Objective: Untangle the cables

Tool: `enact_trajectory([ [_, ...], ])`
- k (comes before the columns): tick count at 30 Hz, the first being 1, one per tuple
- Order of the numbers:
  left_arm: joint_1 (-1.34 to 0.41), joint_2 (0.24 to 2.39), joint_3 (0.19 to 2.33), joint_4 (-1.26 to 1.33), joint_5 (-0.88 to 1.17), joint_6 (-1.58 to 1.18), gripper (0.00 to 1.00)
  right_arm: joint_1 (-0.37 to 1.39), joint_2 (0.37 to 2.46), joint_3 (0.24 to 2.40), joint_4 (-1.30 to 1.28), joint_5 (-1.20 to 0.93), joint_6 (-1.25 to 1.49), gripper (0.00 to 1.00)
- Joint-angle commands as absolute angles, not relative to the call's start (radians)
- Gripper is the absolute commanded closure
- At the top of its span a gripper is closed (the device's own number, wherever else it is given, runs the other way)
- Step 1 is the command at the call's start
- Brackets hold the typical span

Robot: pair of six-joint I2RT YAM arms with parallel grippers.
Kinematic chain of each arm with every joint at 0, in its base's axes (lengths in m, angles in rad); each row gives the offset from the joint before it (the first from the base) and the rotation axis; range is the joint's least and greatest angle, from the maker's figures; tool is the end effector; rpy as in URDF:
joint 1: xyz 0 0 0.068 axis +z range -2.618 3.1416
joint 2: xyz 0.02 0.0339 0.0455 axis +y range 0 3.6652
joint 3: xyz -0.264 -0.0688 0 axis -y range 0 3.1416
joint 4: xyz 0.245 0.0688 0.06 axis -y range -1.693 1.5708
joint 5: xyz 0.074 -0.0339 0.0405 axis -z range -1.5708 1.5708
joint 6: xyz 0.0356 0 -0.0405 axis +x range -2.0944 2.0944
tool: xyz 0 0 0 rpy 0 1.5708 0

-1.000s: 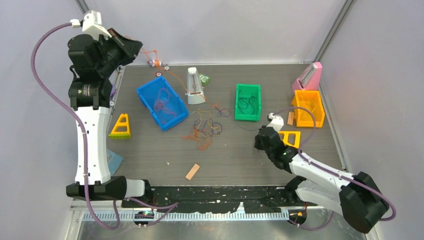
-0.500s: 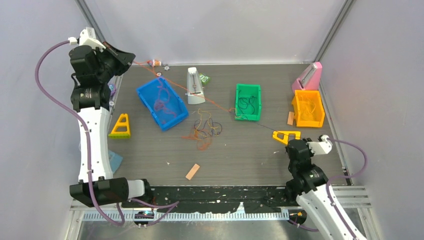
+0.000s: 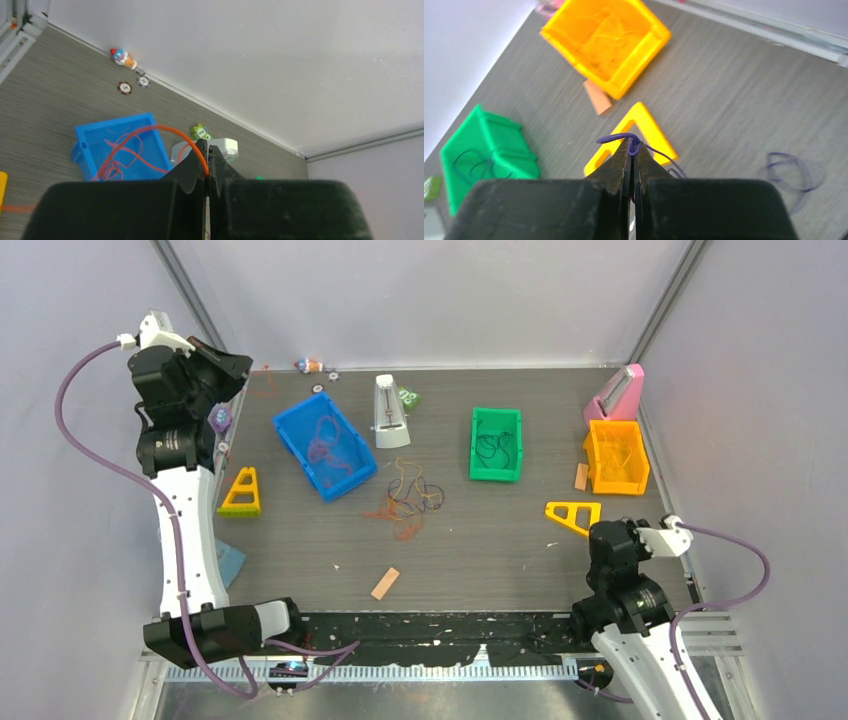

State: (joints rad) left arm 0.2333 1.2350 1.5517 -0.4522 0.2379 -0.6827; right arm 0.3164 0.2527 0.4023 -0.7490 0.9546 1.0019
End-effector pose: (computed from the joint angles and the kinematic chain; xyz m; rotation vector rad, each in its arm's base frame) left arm 0.2498 0.0507 0.4814 -0.6004 1.6243 -0.5357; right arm 0.0811 -0.0040 0.2220 1.0907 1.5631 -0.1573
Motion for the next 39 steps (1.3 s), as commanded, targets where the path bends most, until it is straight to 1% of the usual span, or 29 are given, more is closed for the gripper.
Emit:
enact_trajectory([
  [1, 0.195, 1.23, 1.537, -0.36, 0.326, -0.689, 1.0, 0.314, 0.267, 0.421, -0.441, 0.743, 0.661, 0.95],
  [4, 0.164, 1.228, 1.547, -0.37, 0.317, -0.669, 1.0, 0.313, 0.335, 0.457, -0.364, 0.611, 0.584, 0.95],
  [9, 0.151, 1.231, 1.589, -0.381, 0.324, -0.657, 1.0, 0.313, 0.434, 0.541, -0.326, 0.542, 0.525, 0.95],
  [12, 0.136, 1.241, 1.622, -0.378, 0.353, -0.657, 1.0, 0.313, 0.464, 0.538, -0.255, 0.469, 0.507, 0.95],
  [17, 0.106, 1.287, 1.654, -0.3, 0.447, -0.702, 1.0, 0.313, 0.521, 0.528, -0.171, 0.372, 0.511, 0.95],
  [19, 0.096, 1.312, 1.72, -0.331, 0.462, -0.705, 1.0, 0.313, 0.548, 0.532, -0.145, 0.347, 0.511, 0.95],
  [22, 0.076, 1.324, 1.801, -0.38, 0.442, -0.682, 1.0, 0.313, 0.581, 0.538, -0.135, 0.334, 0.512, 0.95],
  [27, 0.07, 1.312, 1.824, -0.269, 0.45, -0.721, 1.0, 0.312, 0.597, 0.519, -0.106, 0.323, 0.51, 0.95],
  [33, 0.069, 1.41, 1.915, -0.227, 0.52, -0.772, 1.0, 0.314, 0.595, 0.514, -0.097, 0.314, 0.503, 0.95],
  [39, 0.067, 1.467, 1.921, -0.229, 0.535, -0.782, 1.0, 0.313, 0.57, 0.511, -0.1, 0.317, 0.492, 0.95],
])
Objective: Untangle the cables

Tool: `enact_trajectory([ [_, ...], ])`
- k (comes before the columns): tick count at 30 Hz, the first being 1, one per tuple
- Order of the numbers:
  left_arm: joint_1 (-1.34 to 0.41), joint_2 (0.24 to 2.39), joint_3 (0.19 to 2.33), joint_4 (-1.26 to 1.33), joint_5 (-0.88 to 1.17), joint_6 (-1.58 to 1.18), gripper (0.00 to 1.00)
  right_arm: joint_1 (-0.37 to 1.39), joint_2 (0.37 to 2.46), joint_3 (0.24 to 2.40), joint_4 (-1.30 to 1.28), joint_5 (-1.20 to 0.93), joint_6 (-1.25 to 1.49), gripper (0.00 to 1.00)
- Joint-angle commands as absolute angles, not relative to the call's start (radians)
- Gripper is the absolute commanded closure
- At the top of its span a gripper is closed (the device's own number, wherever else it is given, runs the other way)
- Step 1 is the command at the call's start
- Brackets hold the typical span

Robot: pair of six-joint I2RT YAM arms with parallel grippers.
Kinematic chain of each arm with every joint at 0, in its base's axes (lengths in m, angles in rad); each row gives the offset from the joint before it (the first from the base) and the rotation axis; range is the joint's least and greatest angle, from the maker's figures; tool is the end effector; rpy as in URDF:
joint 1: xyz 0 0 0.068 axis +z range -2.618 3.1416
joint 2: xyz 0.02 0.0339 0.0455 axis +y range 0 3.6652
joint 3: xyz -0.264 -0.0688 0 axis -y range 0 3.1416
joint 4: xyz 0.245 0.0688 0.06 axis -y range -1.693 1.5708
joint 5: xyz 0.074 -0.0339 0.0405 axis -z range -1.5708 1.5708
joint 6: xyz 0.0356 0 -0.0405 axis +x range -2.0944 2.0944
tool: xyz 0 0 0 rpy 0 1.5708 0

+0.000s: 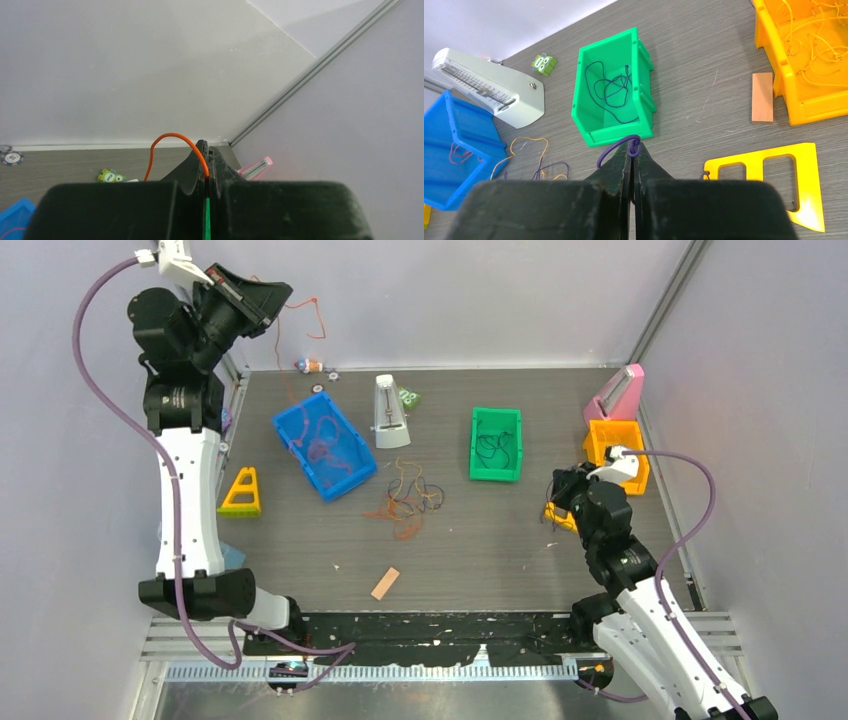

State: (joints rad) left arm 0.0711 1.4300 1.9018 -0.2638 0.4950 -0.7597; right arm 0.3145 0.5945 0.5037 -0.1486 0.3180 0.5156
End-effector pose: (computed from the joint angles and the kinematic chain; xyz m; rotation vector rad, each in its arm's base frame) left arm 0.2775 0.0028 0.5614 -0.1639 1.4399 -0.9050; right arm 0.1513 0.0375 0.2733 0.4049 1.7624 0.3049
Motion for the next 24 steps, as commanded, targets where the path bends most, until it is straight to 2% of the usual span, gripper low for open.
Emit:
enact_trajectory([
  [1, 0.067, 1.467, 1.923, -0.227, 0.533, -0.781, 1.0, 0.313, 0.565, 0.511, -0.104, 0.319, 0.489, 0.95],
  [7, 0.067, 1.454, 1.874, -0.22, 0.521, -0.773, 1.0, 0.313, 0.564, 0.504, -0.11, 0.33, 0.488, 0.95],
  [12, 0.067, 1.405, 1.631, -0.146, 0.475, -0.755, 1.0, 0.313, 0.558, 0.488, -0.105, 0.322, 0.496, 0.95],
  [24, 0.07, 1.452, 1.27, -0.218, 0.101, -0.608, 1.0, 0.313, 0.543, 0.489, -0.115, 0.321, 0.482, 0.95],
])
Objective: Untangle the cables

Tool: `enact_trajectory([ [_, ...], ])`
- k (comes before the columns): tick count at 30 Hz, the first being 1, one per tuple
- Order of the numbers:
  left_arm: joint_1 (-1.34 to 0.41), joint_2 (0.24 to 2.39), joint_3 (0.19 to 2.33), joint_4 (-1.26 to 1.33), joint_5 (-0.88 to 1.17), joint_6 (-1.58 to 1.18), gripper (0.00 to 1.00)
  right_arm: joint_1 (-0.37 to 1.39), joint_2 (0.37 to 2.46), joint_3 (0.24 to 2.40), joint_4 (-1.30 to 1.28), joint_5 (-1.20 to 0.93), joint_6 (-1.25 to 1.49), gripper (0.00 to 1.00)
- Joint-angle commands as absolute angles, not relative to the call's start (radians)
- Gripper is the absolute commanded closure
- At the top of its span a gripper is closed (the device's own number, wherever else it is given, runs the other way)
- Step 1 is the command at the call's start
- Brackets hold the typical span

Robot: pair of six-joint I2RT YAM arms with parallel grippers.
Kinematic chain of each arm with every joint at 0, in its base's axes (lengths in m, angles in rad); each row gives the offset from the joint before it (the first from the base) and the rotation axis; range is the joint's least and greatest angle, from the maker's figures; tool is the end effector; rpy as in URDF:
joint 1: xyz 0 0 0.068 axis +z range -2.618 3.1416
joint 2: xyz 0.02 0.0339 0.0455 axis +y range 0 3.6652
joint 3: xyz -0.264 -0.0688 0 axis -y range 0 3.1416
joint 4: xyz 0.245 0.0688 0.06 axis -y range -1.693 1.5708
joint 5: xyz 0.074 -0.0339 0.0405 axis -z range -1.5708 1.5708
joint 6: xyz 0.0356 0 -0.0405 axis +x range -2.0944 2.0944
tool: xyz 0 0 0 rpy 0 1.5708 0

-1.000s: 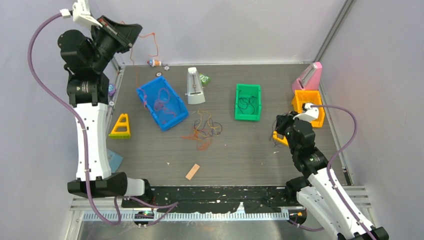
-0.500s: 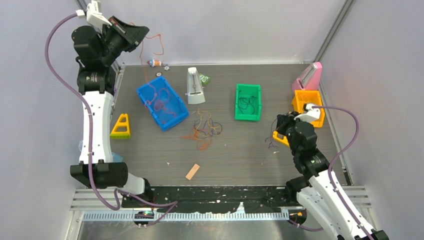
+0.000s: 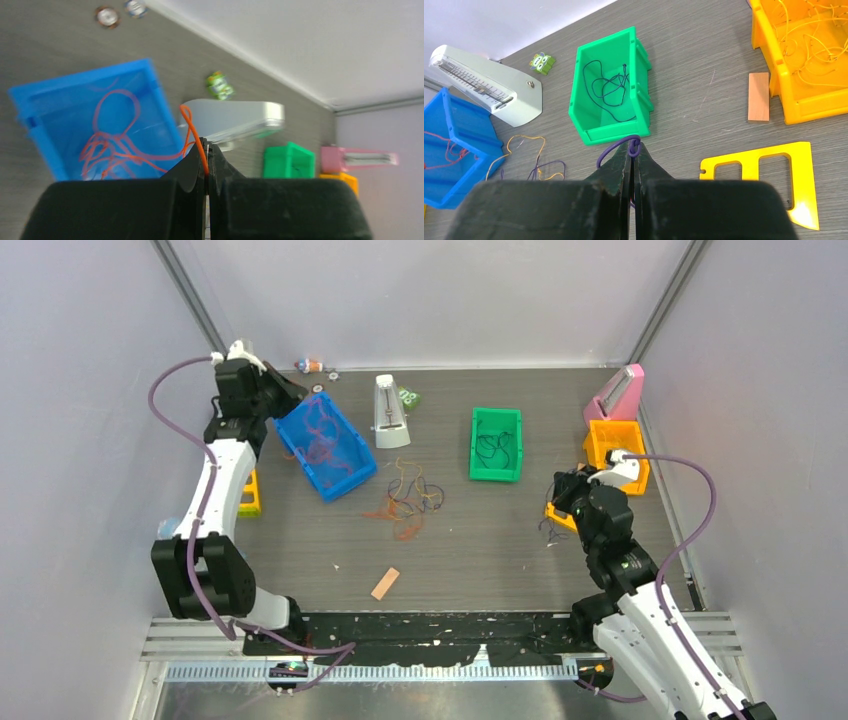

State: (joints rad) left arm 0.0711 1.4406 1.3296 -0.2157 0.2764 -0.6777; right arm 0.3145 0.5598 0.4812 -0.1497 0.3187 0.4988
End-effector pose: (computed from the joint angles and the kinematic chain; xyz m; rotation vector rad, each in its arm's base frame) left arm 0.3382 0.0143 0.3730 -0.5273 1.8687 -0.6702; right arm 0.1463 0.0359 0.2699 0.3906 1.7542 0.2969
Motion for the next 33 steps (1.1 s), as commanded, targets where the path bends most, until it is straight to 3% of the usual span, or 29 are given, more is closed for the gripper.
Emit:
enact_trajectory([
  [1, 0.069, 1.464, 1.25, -0.229, 0.07, -0.602, 1.0, 0.313, 0.543, 0.489, -0.114, 0.32, 0.482, 0.95],
  [3, 0.069, 1.495, 1.23, -0.237, 0.048, -0.584, 0.97, 0.313, 0.543, 0.49, -0.115, 0.321, 0.479, 0.95],
  [4, 0.069, 1.513, 1.227, -0.244, 0.05, -0.578, 0.88, 0.313, 0.543, 0.491, -0.116, 0.322, 0.478, 0.95],
  [7, 0.065, 1.542, 1.242, -0.301, 0.078, -0.555, 0.33, 0.313, 0.546, 0.494, -0.12, 0.323, 0.476, 0.95],
  [8, 0.059, 1.535, 1.237, -0.309, 0.055, -0.551, 0.24, 0.313, 0.545, 0.496, -0.124, 0.323, 0.475, 0.95],
  [10, 0.038, 1.499, 1.212, -0.295, 0.024, -0.531, 0.15, 0.313, 0.547, 0.5, -0.128, 0.314, 0.473, 0.95],
  [15, -0.049, 1.408, 1.171, -0.302, -0.045, -0.493, 0.09, 0.313, 0.601, 0.559, -0.172, 0.22, 0.429, 0.95],
  [17, -0.101, 1.371, 1.159, -0.325, -0.107, -0.47, 0.02, 0.313, 0.639, 0.645, -0.201, 0.171, 0.406, 0.95],
  [22, -0.223, 1.224, 1.032, -0.277, -0.37, -0.463, 0.0, 0.314, 0.721, 0.798, -0.213, 0.066, 0.37, 0.95],
  [33, -0.274, 0.942, 0.752, -0.17, -0.119, -0.505, 0.01, 0.315, 1.018, 1.133, -0.198, 0.028, 0.37, 0.95],
])
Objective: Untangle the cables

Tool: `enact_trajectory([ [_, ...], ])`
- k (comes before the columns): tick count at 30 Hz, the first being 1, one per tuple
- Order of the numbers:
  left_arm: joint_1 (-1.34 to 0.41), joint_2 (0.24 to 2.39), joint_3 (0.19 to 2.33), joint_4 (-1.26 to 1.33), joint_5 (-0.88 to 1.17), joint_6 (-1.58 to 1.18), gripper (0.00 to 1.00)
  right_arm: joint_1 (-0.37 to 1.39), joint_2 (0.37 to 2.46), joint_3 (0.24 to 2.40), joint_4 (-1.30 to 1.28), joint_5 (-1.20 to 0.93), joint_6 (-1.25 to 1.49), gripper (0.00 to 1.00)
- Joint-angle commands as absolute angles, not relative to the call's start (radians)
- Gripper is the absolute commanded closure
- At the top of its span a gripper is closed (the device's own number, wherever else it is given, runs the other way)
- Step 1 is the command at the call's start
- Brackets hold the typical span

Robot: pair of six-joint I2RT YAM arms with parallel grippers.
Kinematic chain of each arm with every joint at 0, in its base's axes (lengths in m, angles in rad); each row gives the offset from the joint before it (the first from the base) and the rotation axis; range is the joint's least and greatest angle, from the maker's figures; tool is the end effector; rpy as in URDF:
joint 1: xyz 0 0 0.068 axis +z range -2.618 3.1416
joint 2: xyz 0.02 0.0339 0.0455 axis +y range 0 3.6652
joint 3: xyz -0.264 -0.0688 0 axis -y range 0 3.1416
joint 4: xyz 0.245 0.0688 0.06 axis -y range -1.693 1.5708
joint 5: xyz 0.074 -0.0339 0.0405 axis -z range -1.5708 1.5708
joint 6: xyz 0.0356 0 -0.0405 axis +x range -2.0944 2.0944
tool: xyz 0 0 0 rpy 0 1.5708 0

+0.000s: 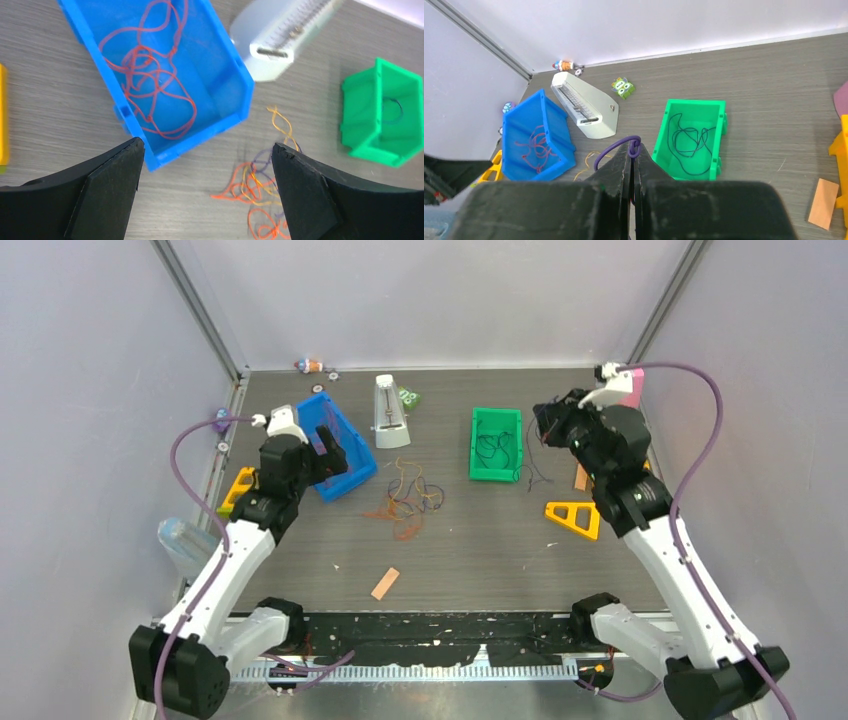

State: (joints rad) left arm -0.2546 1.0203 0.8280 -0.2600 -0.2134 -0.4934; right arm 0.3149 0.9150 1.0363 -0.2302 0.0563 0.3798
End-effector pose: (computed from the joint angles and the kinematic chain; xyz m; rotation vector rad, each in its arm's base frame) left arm 0.2261 -0.0511 0.3030 -0.3745 1.9867 -0.2602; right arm 0.1944 0.0612 0.4000 0.0981 1.6990 0.4742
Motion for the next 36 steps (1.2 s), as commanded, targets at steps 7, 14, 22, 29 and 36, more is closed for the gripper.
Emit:
enact_trajectory([
  [7, -0.301, 0.756, 0.553, -0.087, 0.009, -0.484, 0.0, 0.314, 1.199, 1.218, -0.13, 0.038, 0.388, 0.95],
  [14, -0.314, 0.646, 0.418, -0.043, 0.081, -0.463, 0.0, 0.314, 1.348, 1.265, -0.088, 0.083, 0.374, 0.95],
  [22, -0.324, 0.588, 0.335, -0.018, 0.107, -0.479, 0.01, 0.314, 1.509, 1.258, -0.029, 0.131, 0.351, 0.95],
  [29, -0.325, 0.582, 0.334, -0.017, 0.105, -0.474, 0.0, 0.314, 1.659, 1.272, -0.066, 0.188, 0.339, 0.95],
  [36, -0.325, 0.6, 0.339, -0.01, 0.113, -0.477, 0.0, 0.313, 1.76, 1.295, -0.141, 0.264, 0.322, 0.95],
])
